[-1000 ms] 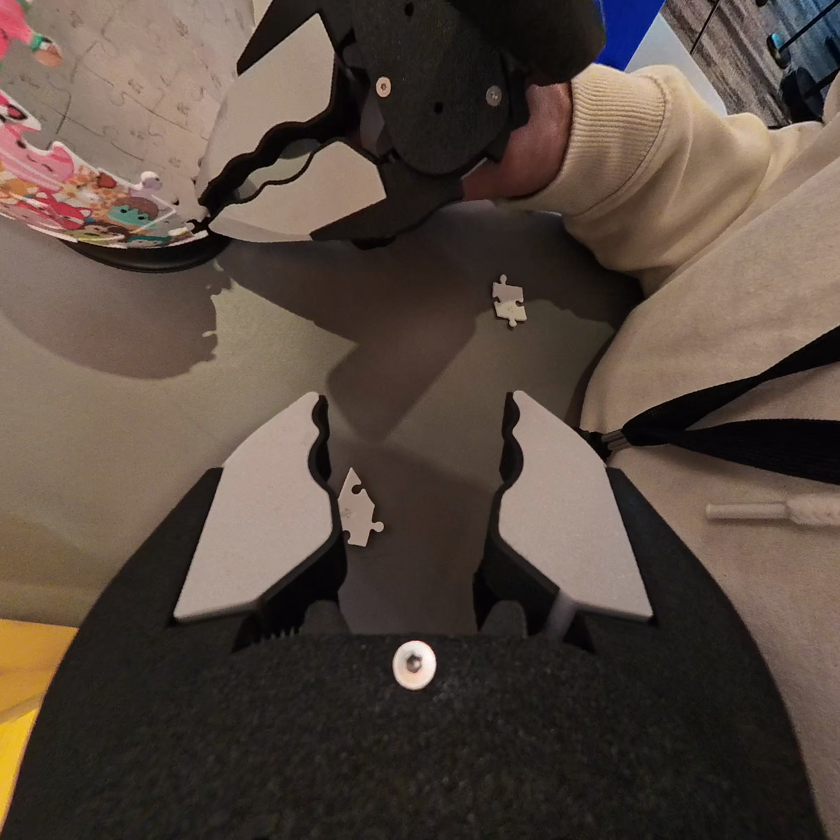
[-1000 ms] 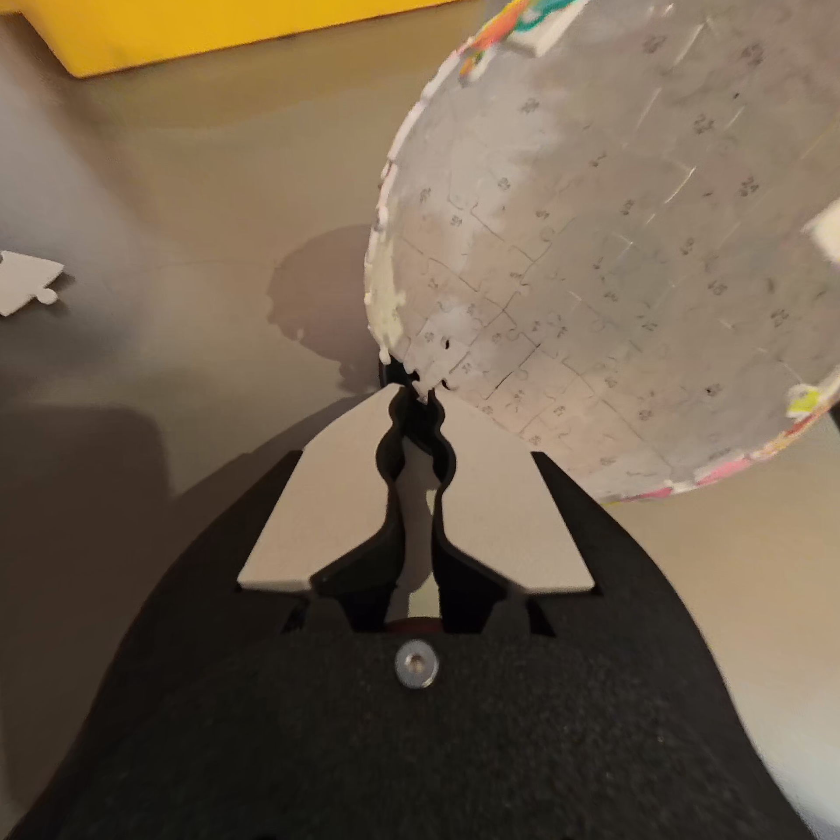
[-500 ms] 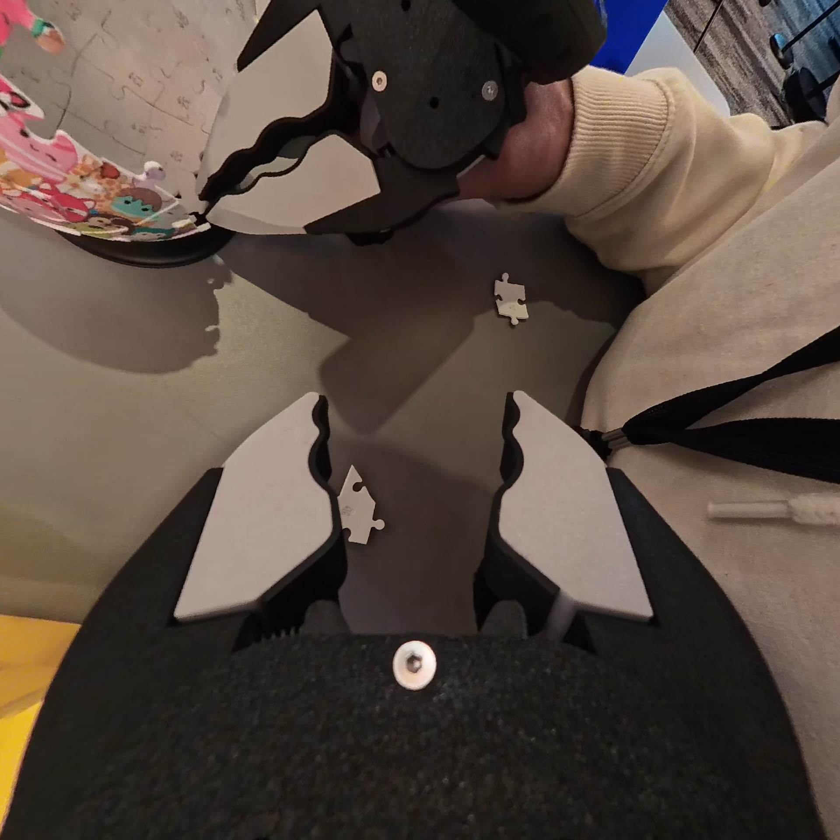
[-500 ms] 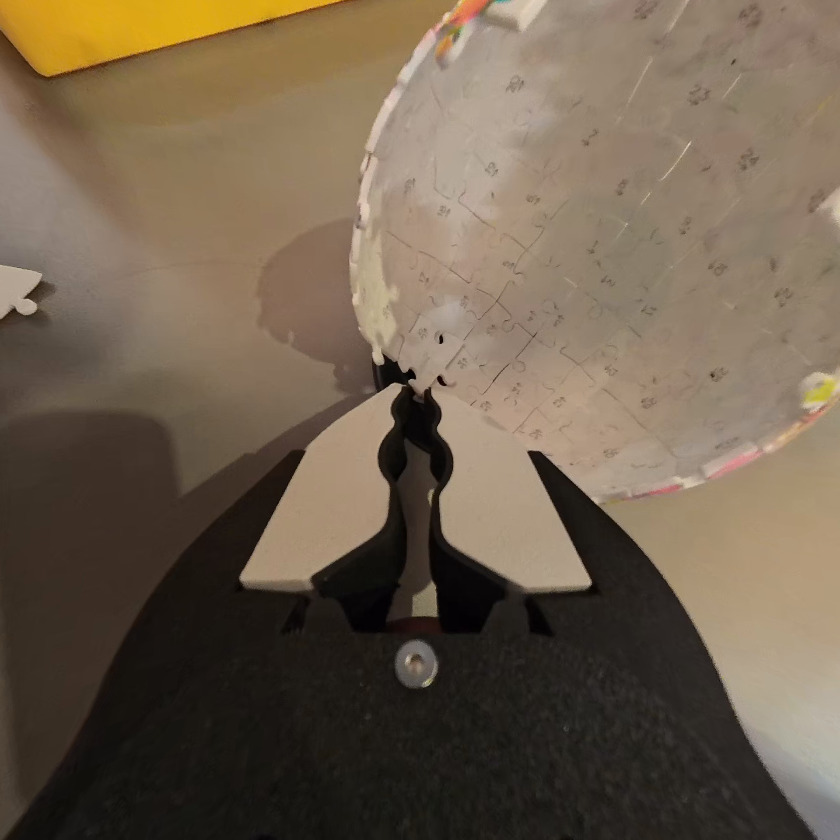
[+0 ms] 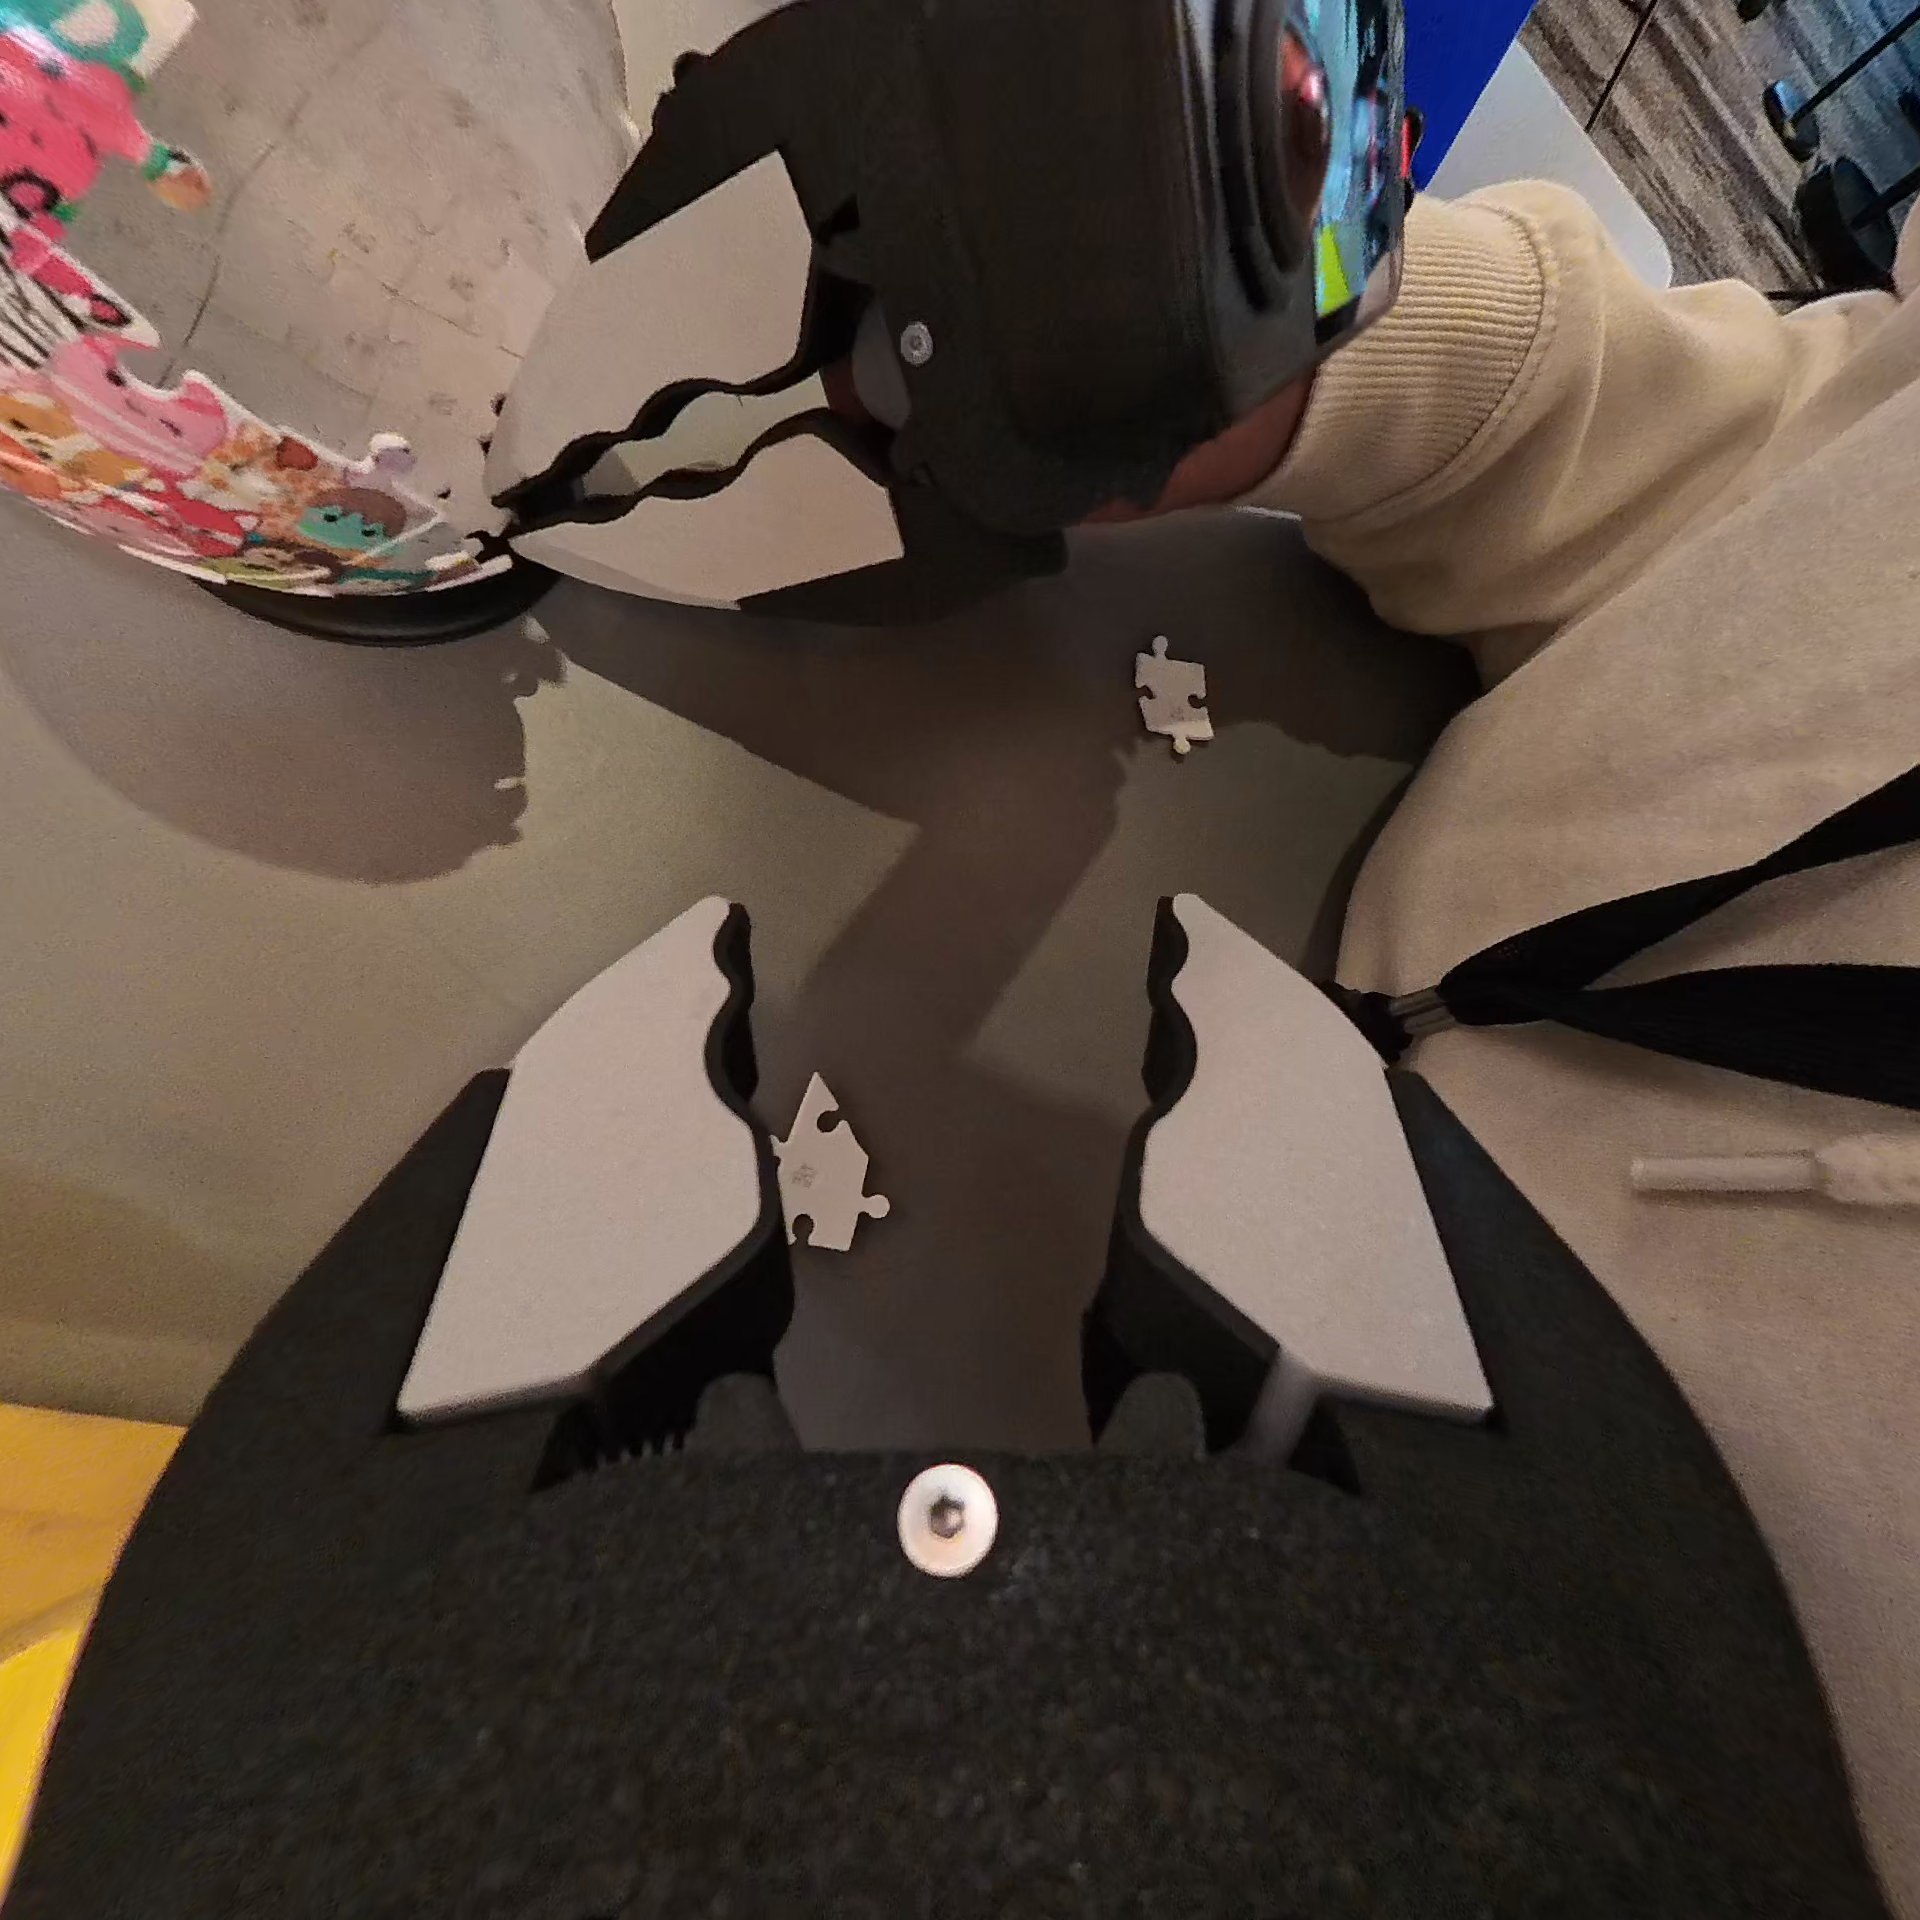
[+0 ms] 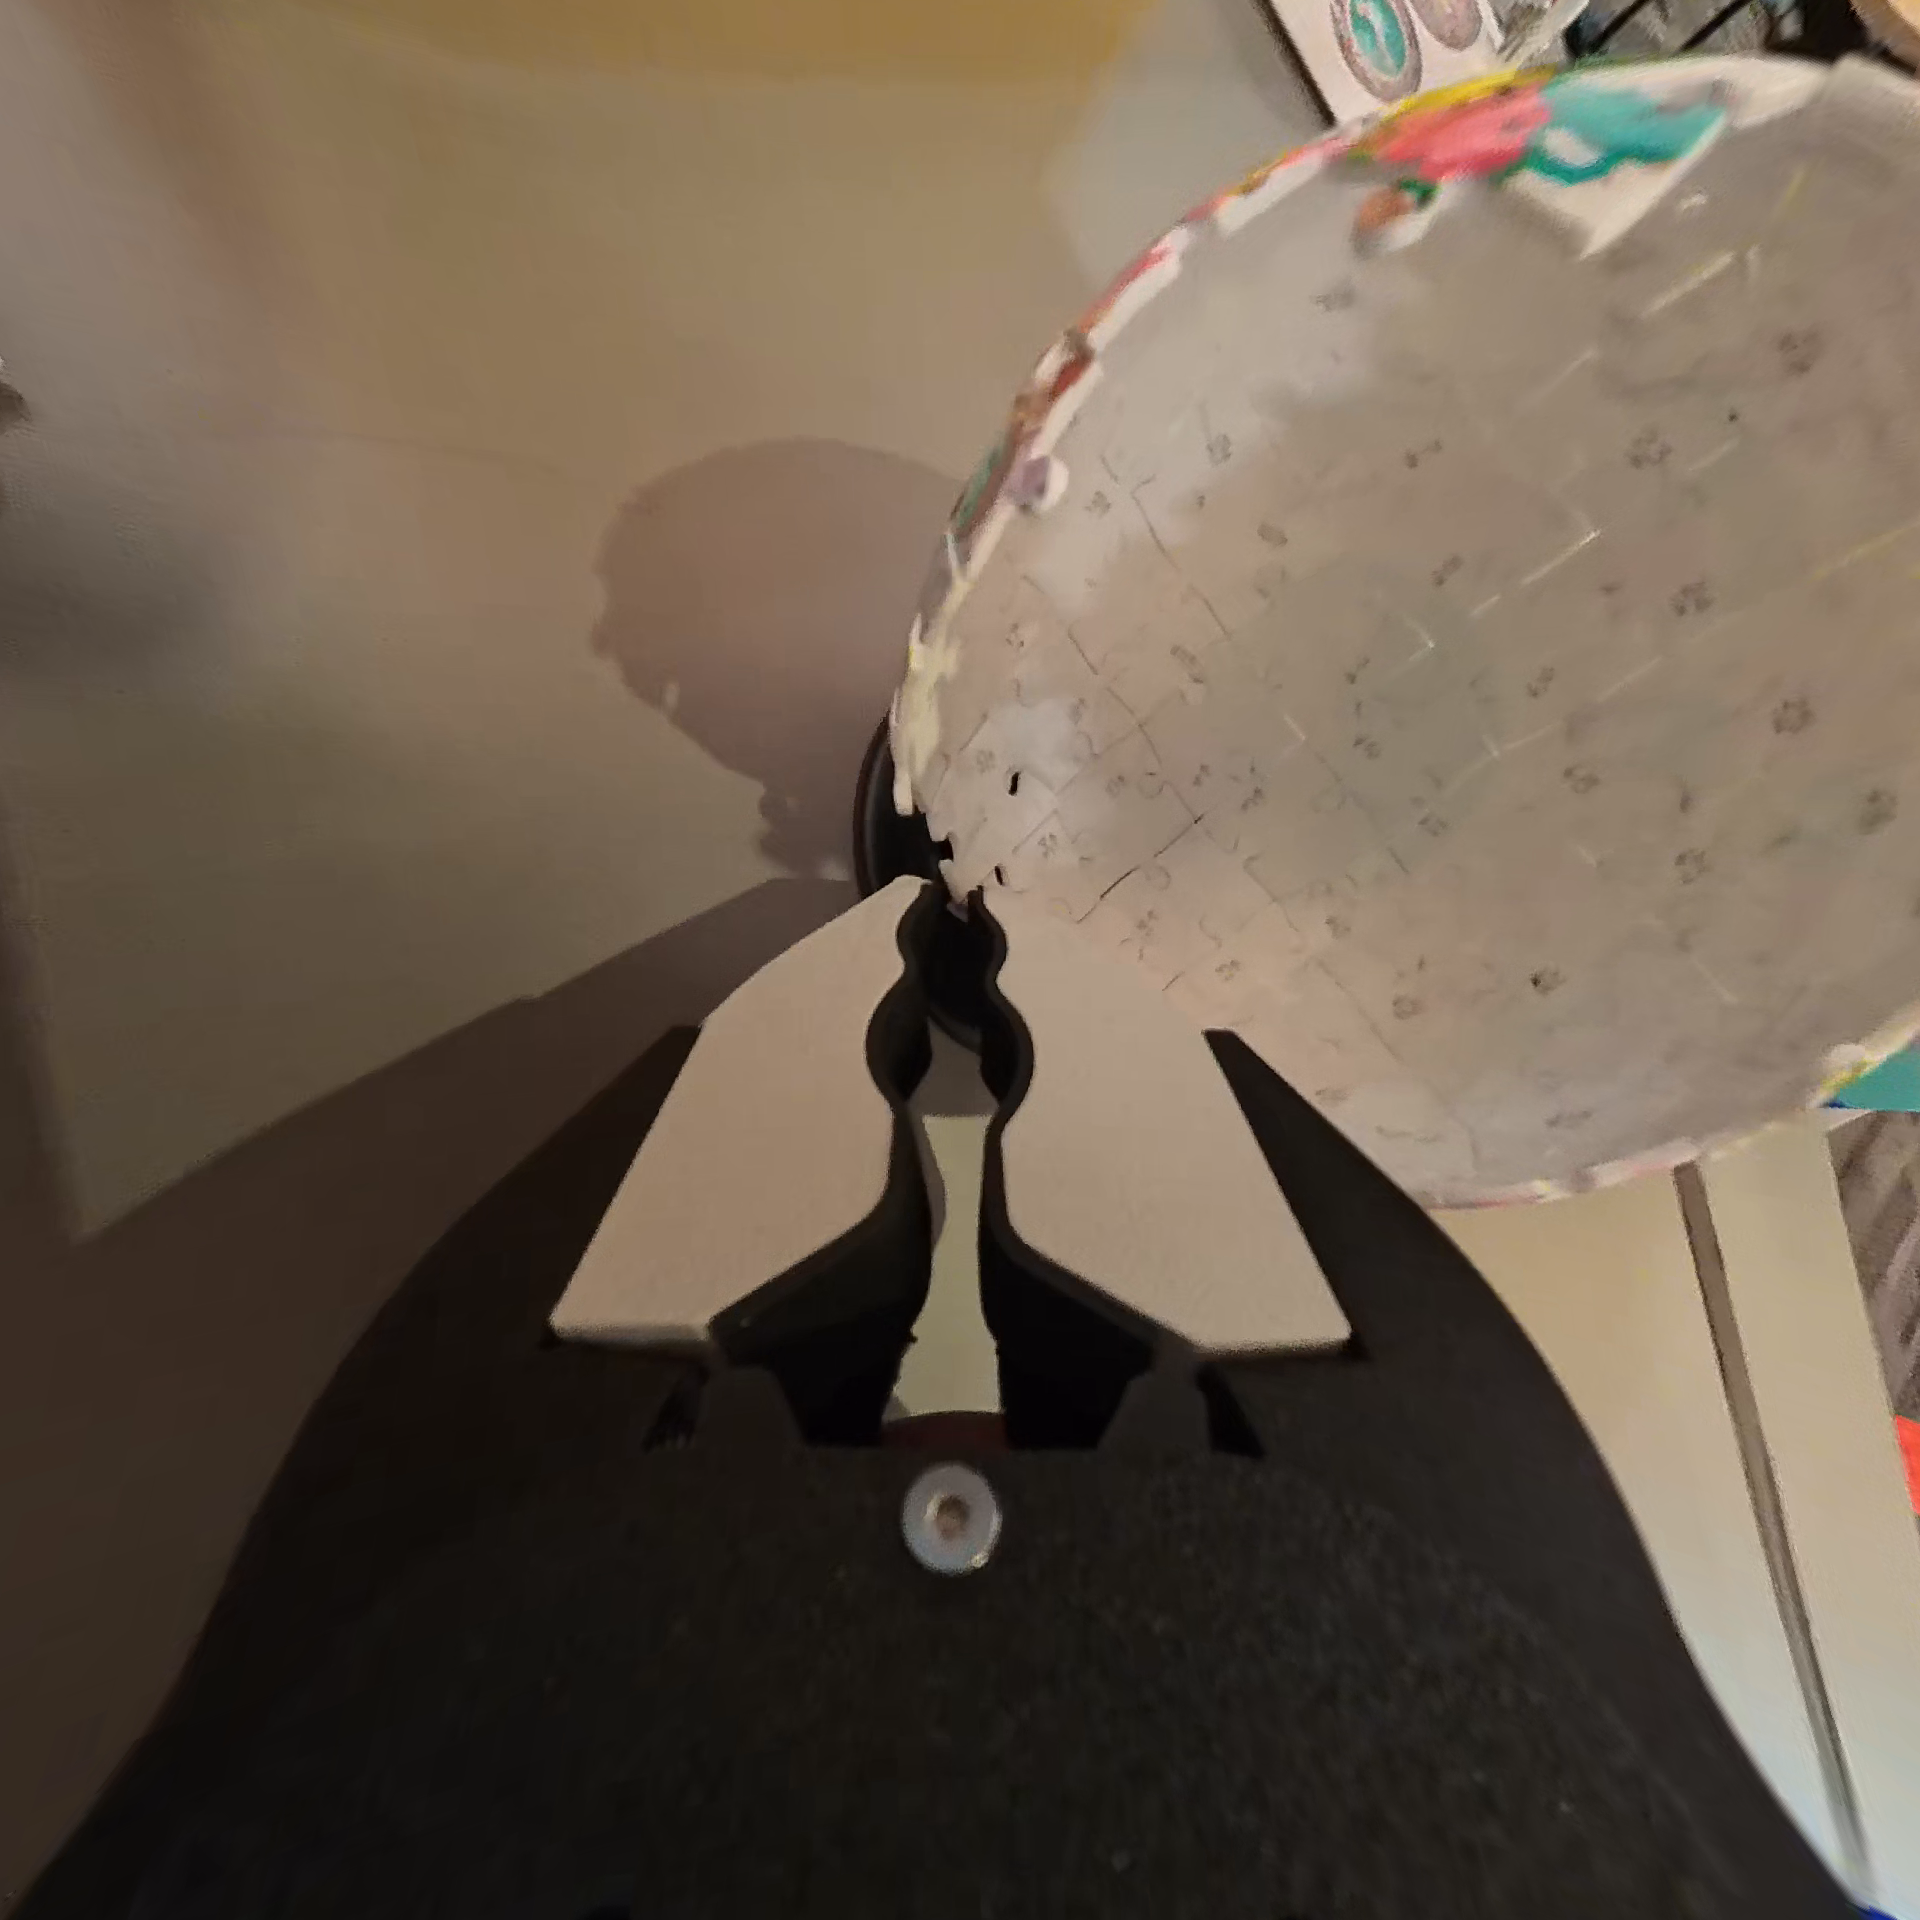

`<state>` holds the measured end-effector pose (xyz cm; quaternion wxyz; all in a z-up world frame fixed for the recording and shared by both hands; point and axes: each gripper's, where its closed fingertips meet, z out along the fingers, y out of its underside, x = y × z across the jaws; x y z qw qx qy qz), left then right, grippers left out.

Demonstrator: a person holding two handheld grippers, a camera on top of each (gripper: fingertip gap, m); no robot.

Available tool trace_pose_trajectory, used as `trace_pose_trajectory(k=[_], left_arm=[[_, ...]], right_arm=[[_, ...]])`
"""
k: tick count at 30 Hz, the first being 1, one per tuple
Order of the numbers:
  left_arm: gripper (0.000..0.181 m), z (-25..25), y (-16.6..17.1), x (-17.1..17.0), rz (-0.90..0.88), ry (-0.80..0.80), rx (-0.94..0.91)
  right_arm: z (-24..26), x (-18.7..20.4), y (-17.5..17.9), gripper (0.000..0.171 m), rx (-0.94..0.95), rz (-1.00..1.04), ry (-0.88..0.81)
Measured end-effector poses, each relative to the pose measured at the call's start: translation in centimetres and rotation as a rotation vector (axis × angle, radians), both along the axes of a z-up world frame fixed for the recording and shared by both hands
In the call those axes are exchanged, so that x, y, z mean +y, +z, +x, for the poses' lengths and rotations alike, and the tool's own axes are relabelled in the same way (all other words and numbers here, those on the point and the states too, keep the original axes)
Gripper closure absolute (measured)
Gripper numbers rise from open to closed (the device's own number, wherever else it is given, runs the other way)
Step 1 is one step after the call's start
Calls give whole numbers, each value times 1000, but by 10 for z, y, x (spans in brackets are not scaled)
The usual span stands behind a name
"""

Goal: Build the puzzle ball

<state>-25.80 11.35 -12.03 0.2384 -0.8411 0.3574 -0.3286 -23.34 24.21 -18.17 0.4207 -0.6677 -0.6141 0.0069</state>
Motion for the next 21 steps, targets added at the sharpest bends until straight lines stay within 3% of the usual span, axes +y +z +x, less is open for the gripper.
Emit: trace_pose_trajectory(k=[6, 14, 17, 19, 21], left_arm=[[106, -3, 1, 5, 18, 13, 16], [106, -7, 5, 7, 39, 15, 19], [106, -7, 5, 6, 38, 14, 17], [106, -8, 5, 5, 36, 15, 15], [106, -8, 5, 4, 33, 15, 15]], right_arm=[[0, 0, 0, 168, -97, 119, 55], [0, 0, 0, 168, -116, 111, 81], [0, -1, 0, 135, -111, 65, 63], [-1, 1, 2, 124, -98, 57, 46], [-4, -3, 2, 124, -103, 32, 67]])
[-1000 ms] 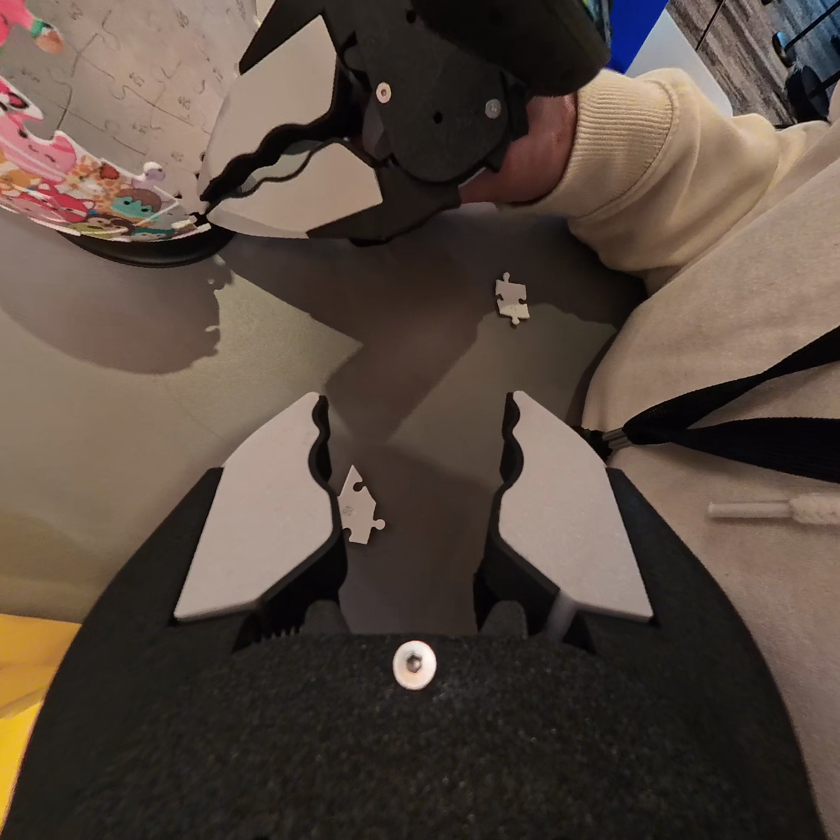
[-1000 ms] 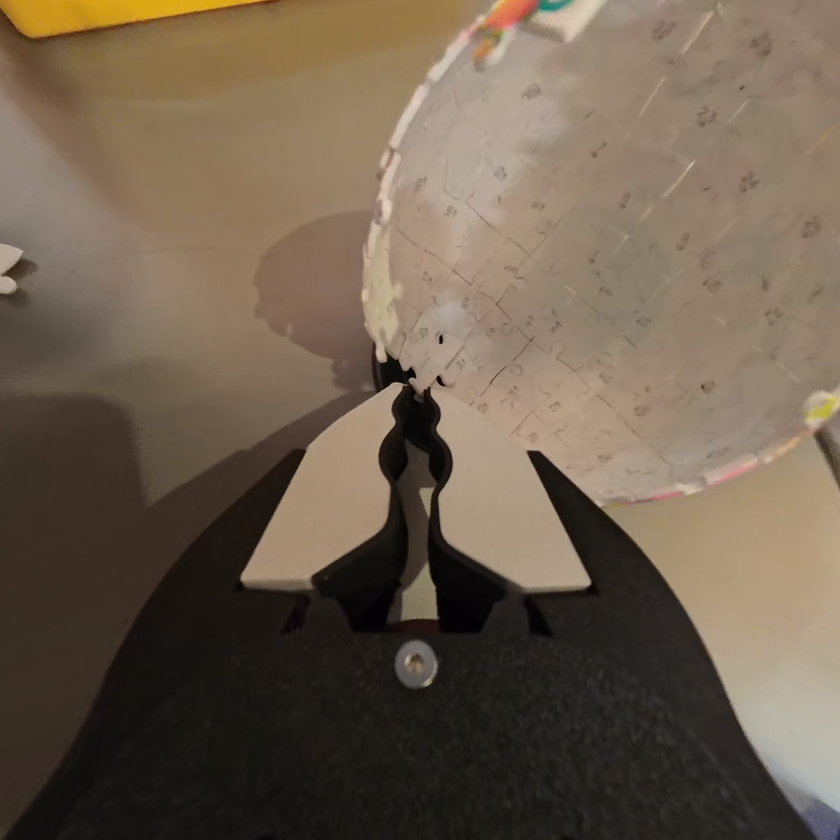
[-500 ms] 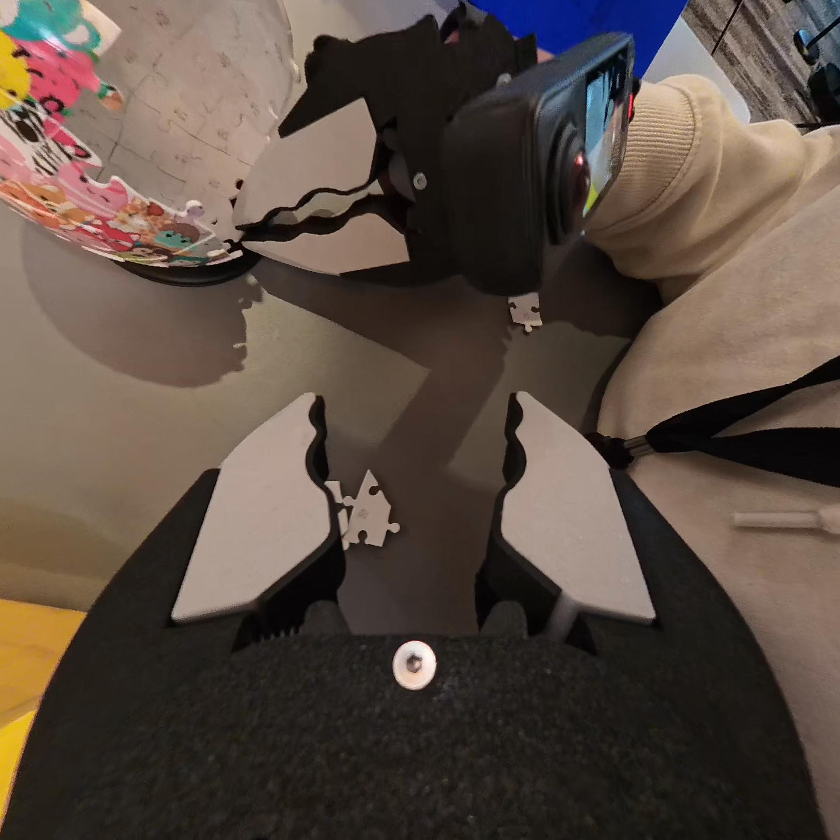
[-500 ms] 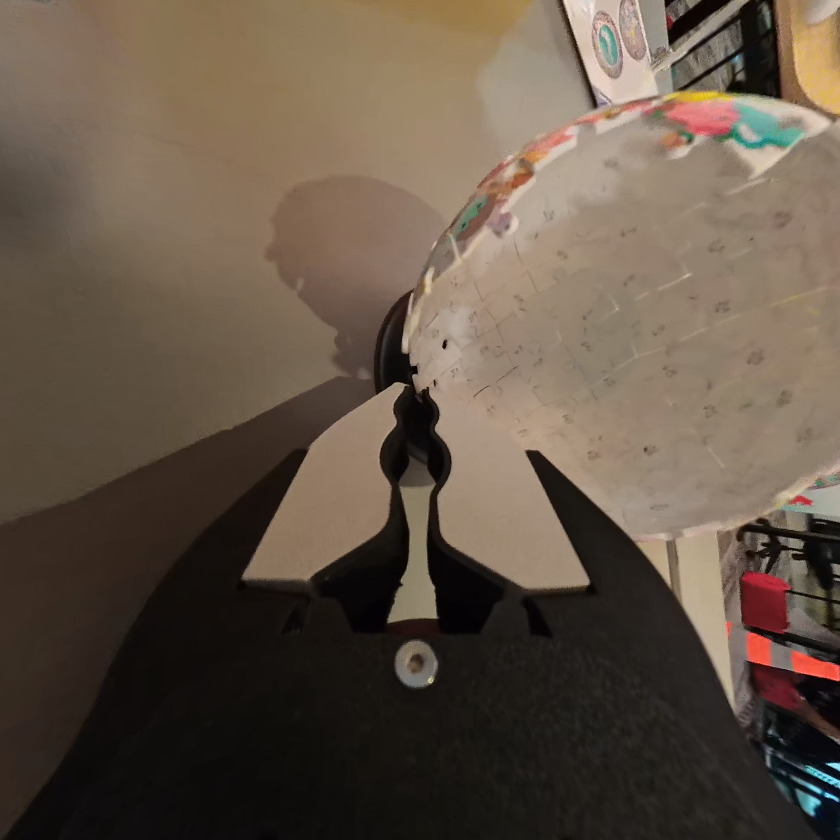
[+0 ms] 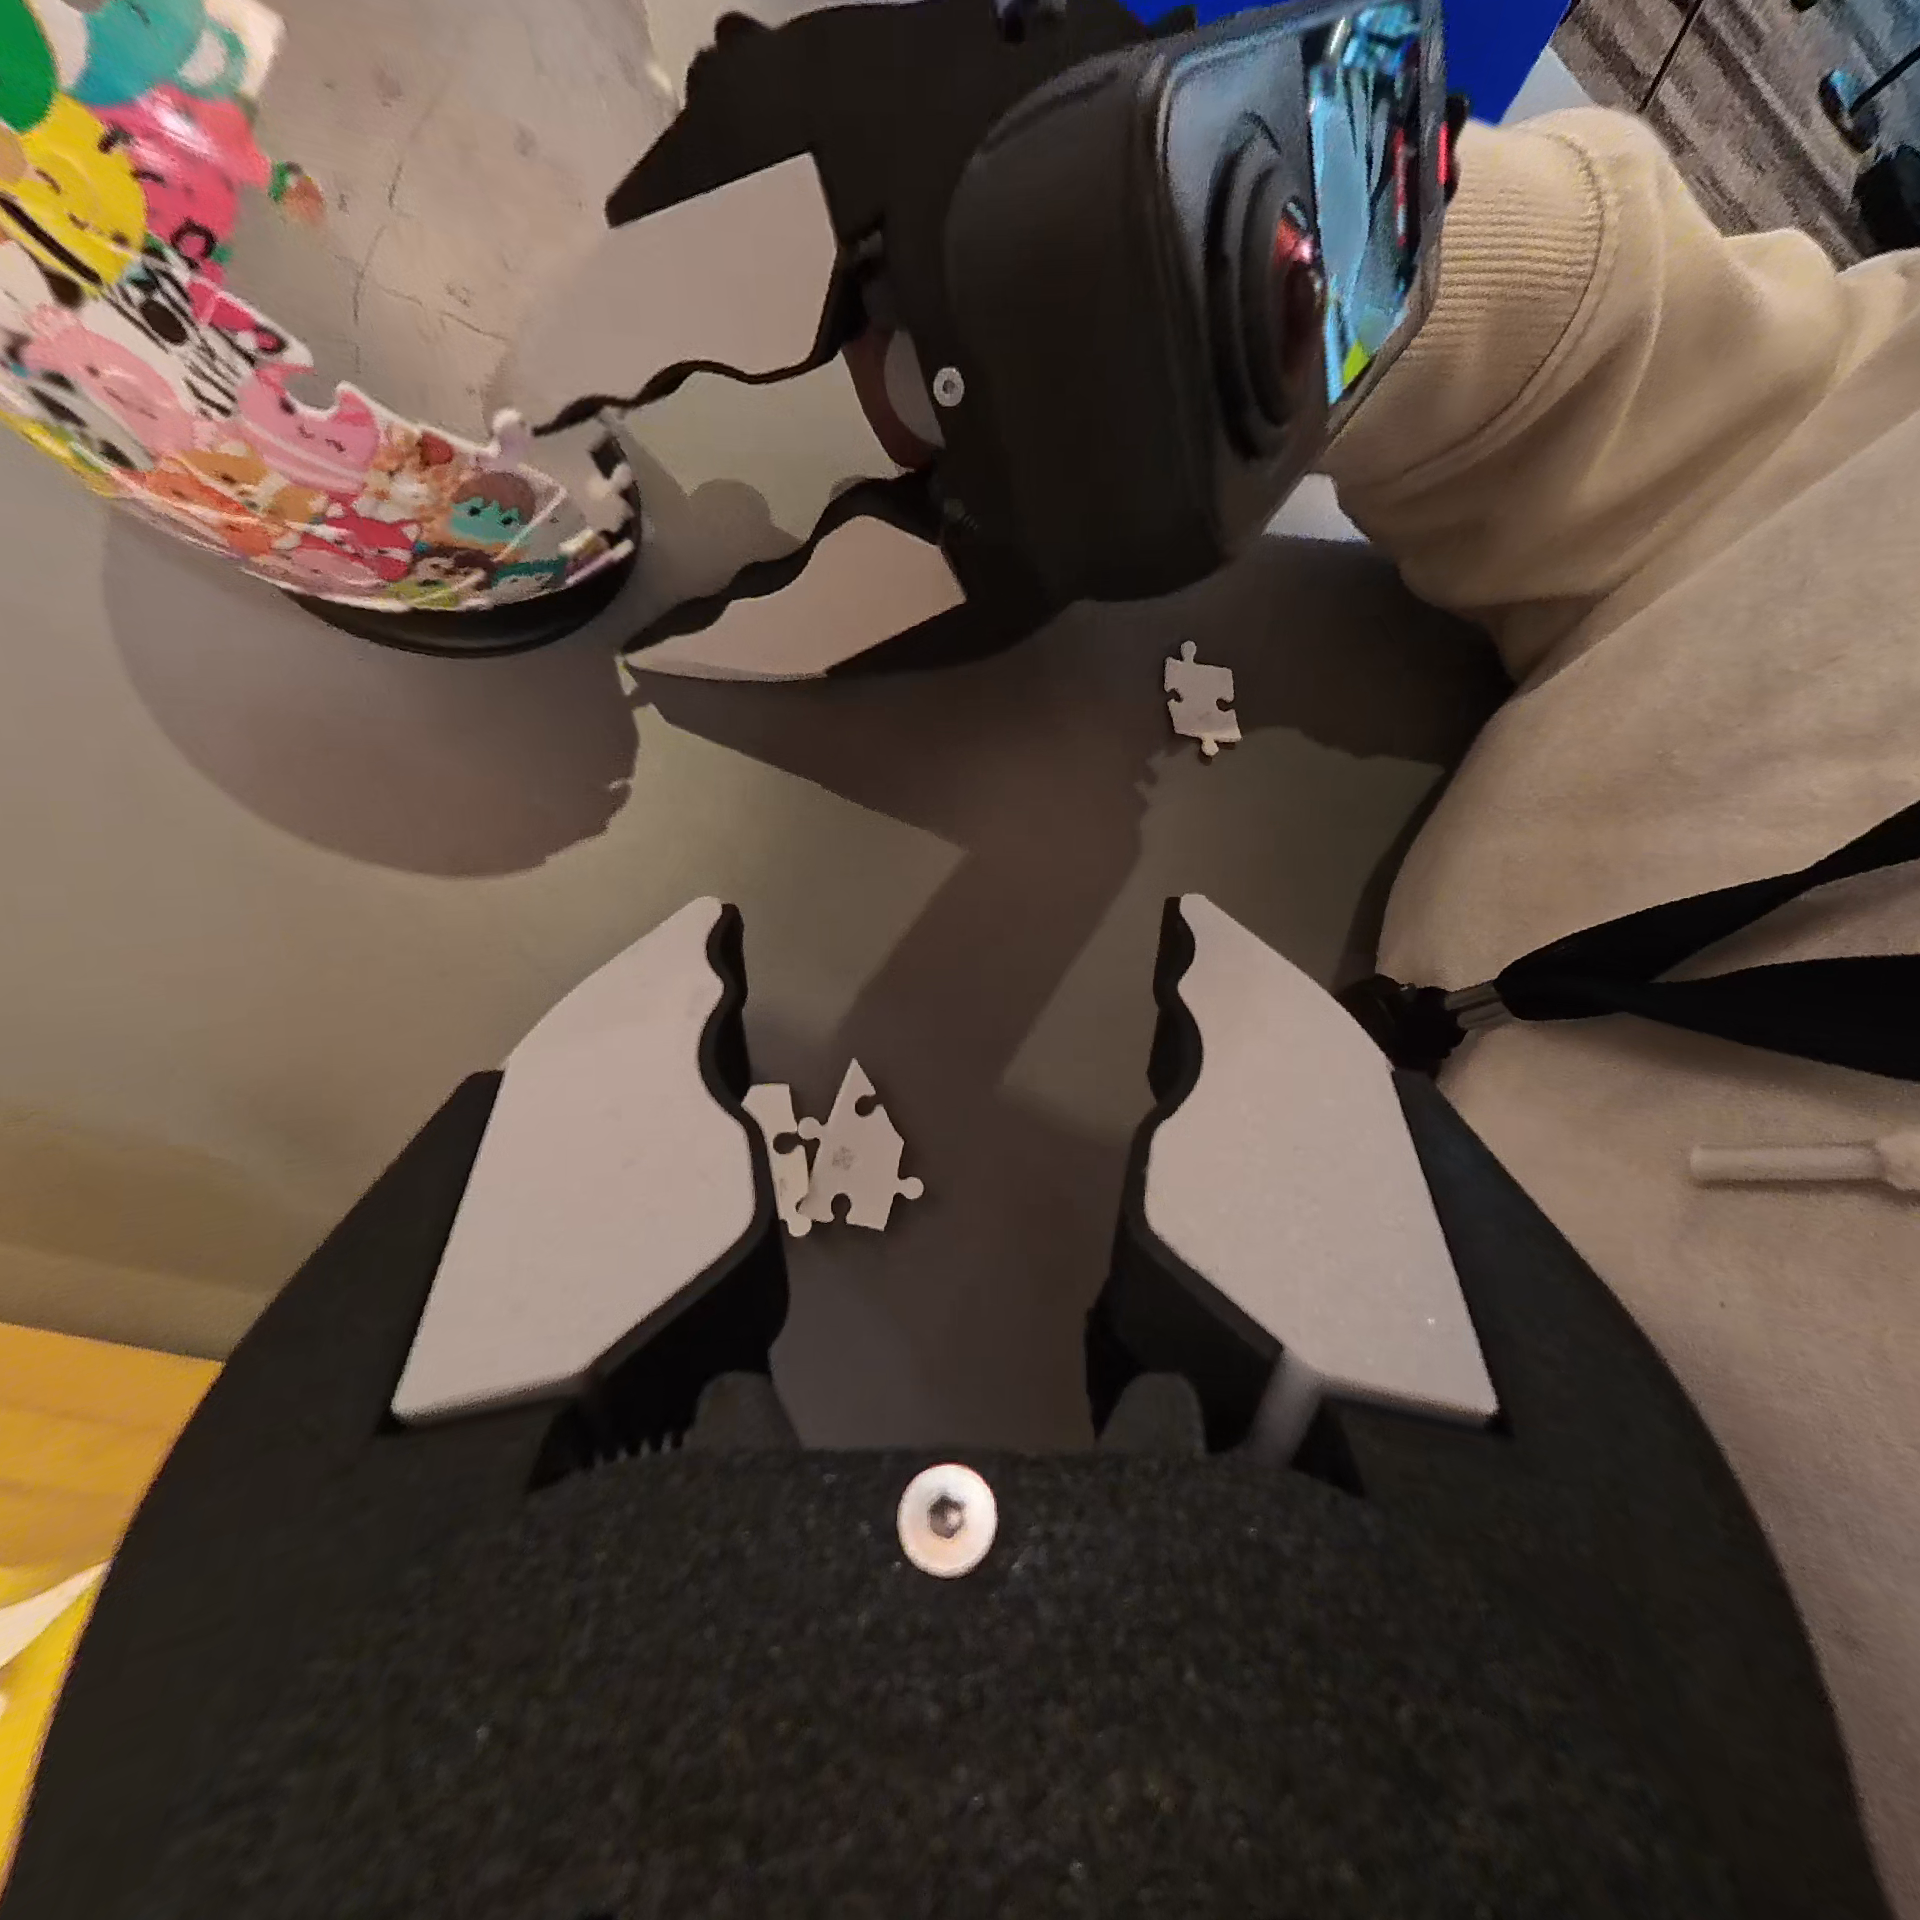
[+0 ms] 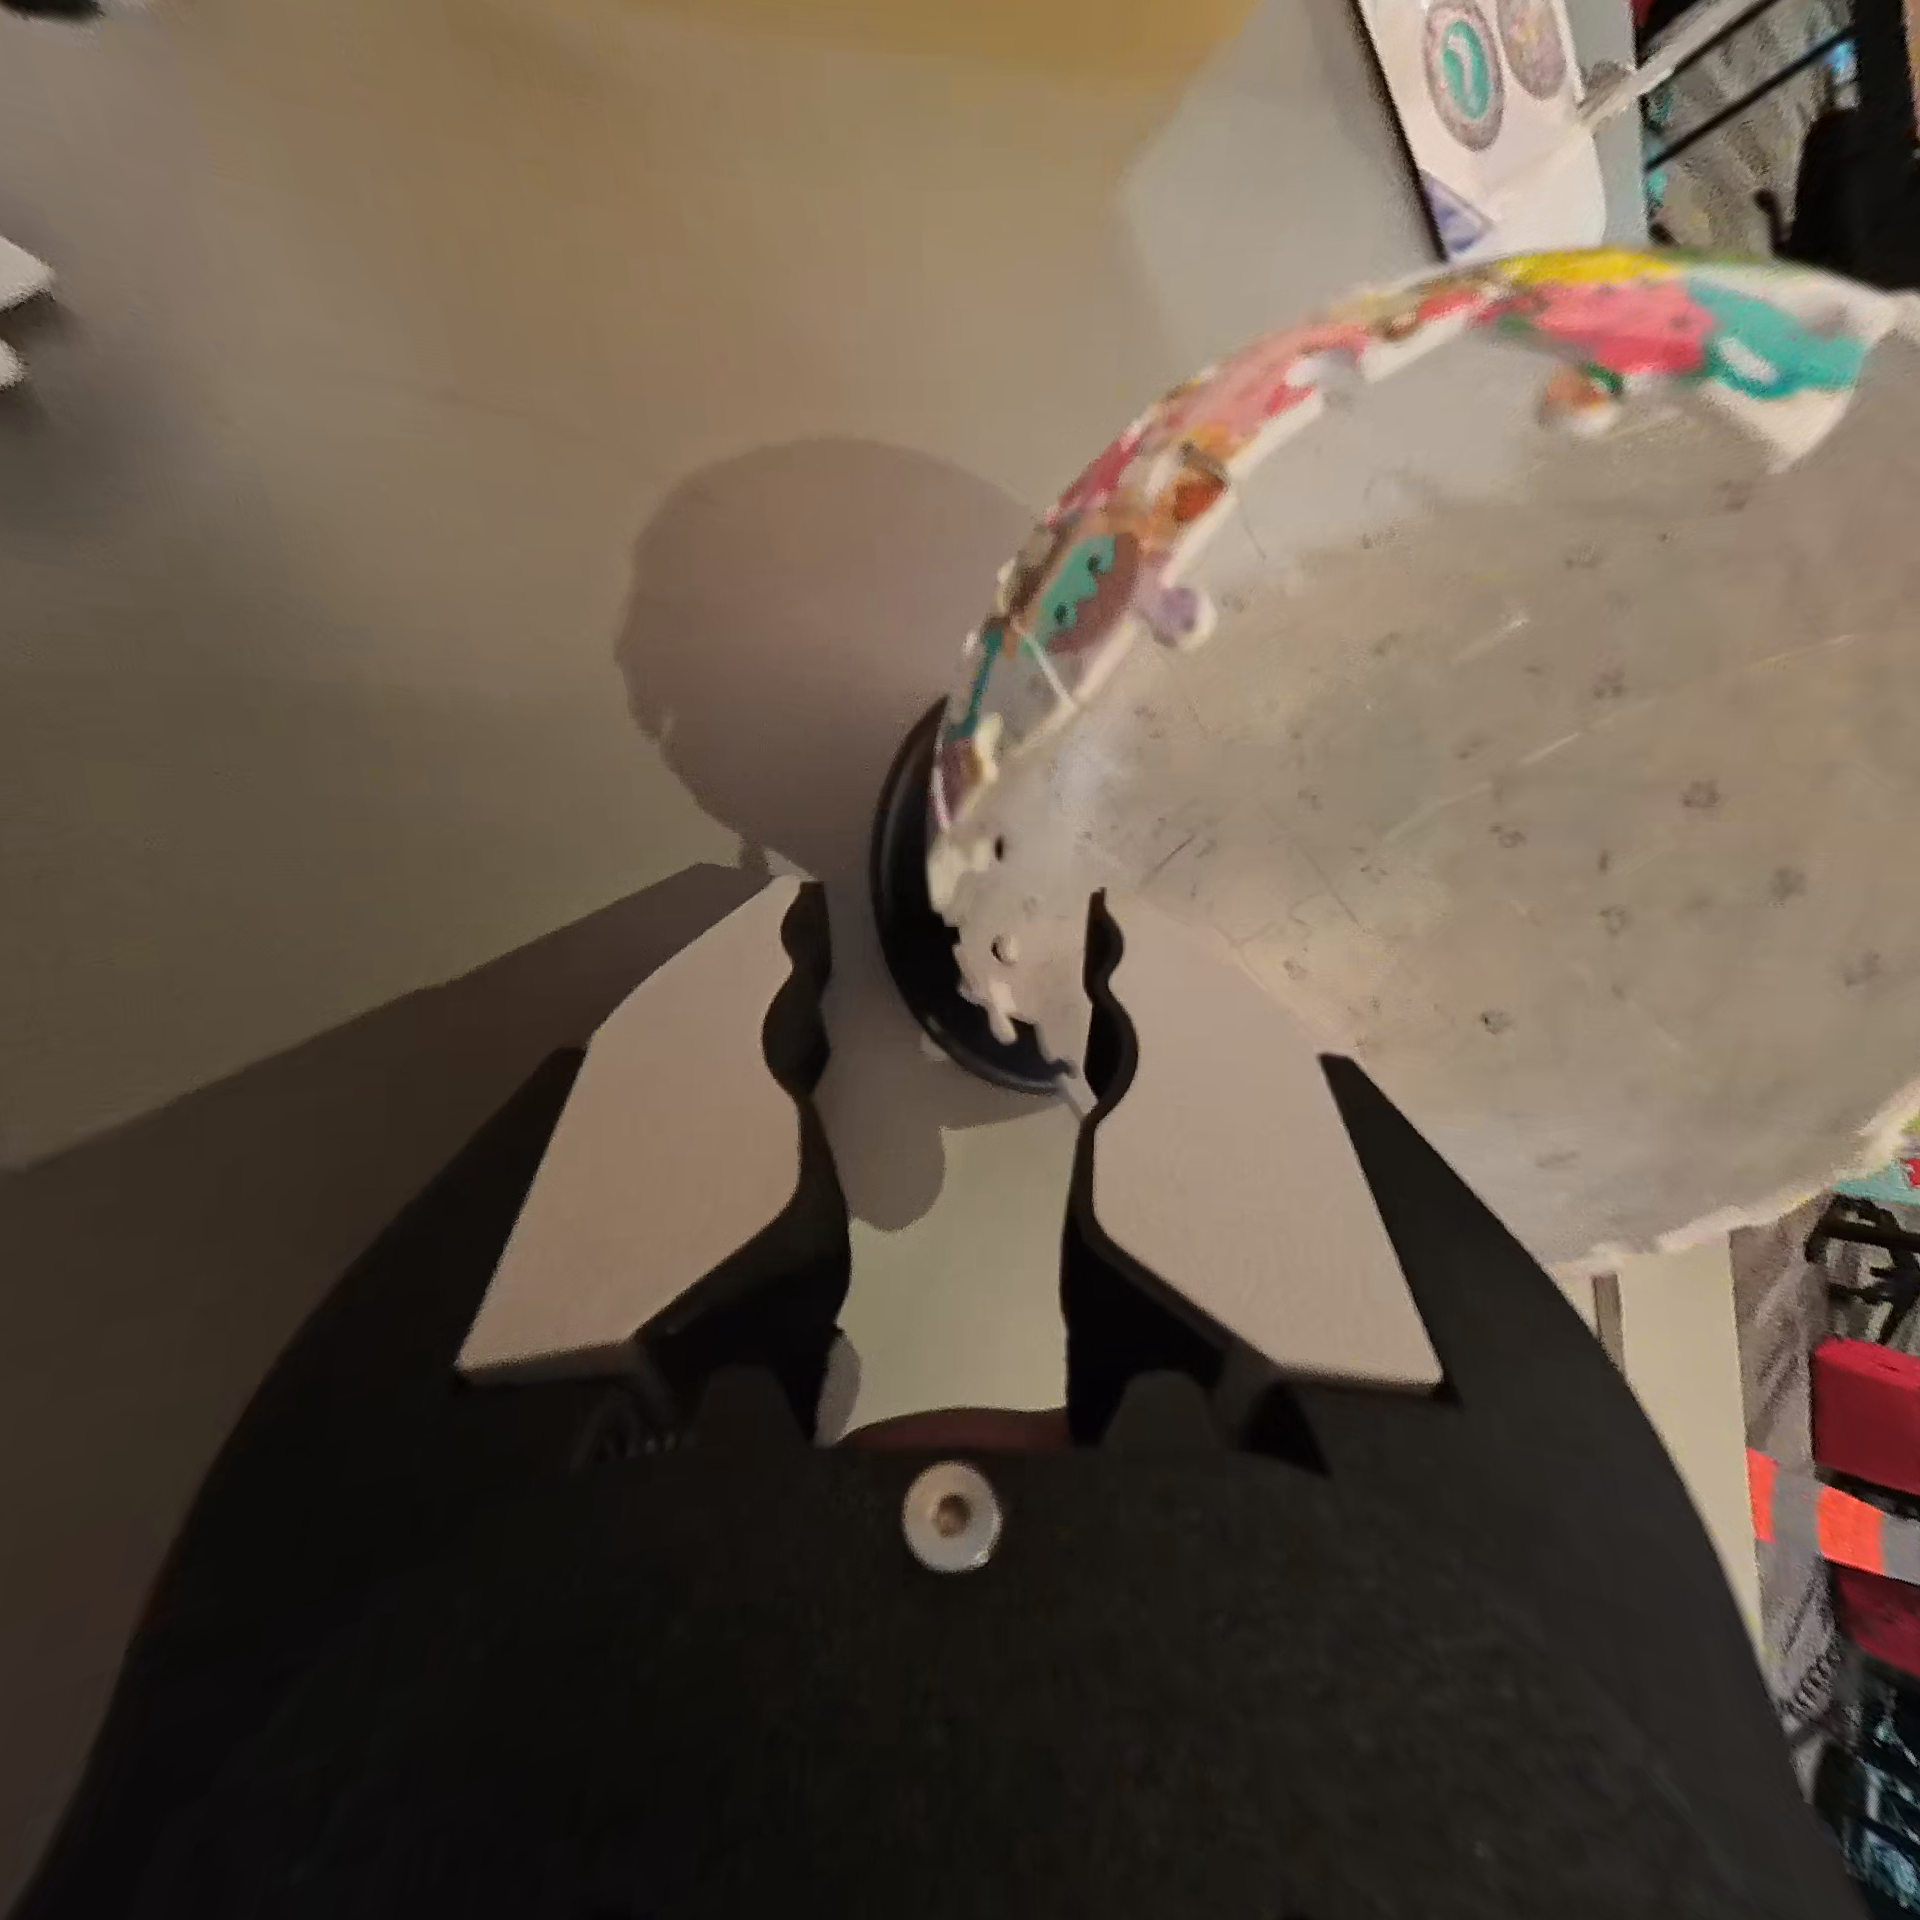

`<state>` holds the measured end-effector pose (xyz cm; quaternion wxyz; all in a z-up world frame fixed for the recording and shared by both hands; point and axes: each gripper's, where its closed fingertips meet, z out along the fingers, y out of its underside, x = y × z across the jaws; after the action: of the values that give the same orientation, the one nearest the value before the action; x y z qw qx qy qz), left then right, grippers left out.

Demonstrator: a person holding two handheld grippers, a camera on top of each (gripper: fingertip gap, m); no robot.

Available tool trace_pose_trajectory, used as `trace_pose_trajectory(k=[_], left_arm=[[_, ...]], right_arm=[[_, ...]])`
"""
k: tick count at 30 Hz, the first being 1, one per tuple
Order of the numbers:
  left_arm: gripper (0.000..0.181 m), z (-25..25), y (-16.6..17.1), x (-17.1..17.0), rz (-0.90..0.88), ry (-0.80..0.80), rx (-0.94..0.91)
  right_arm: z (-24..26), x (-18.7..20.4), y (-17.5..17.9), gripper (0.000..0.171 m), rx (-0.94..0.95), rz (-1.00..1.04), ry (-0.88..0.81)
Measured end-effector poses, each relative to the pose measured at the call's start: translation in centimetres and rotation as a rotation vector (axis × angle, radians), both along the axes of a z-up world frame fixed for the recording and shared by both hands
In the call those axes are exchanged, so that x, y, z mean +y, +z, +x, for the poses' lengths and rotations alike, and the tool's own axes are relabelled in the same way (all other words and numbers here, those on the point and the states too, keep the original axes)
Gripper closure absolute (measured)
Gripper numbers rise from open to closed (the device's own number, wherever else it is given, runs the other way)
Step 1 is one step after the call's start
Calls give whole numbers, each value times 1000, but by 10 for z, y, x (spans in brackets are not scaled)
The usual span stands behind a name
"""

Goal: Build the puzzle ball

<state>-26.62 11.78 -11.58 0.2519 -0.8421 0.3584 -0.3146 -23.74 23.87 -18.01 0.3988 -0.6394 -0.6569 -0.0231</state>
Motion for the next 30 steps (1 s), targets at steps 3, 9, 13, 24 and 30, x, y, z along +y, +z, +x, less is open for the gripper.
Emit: trace_pose_trajectory(k=[3, 9, 13, 24, 30], left_arm=[[106, -1, 0, -1, -2, 0, 0], [106, -1, -1, -2, -6, 1, -5], [106, 0, -2, -2, -8, -2, -4], [106, 0, -3, -1, -12, 1, -14], [106, 2, -10, 6, -18, 15, -8]], right_arm=[[-1, -4, -1, 128, -22, -25, -4], [2, -8, -7, 140, -4, -132, -65], [3, -6, -7, 143, -24, -119, -74], [3, -3, -6, 152, -68, -68, -75], [3, -4, -2, 130, -93, -25, -9]])
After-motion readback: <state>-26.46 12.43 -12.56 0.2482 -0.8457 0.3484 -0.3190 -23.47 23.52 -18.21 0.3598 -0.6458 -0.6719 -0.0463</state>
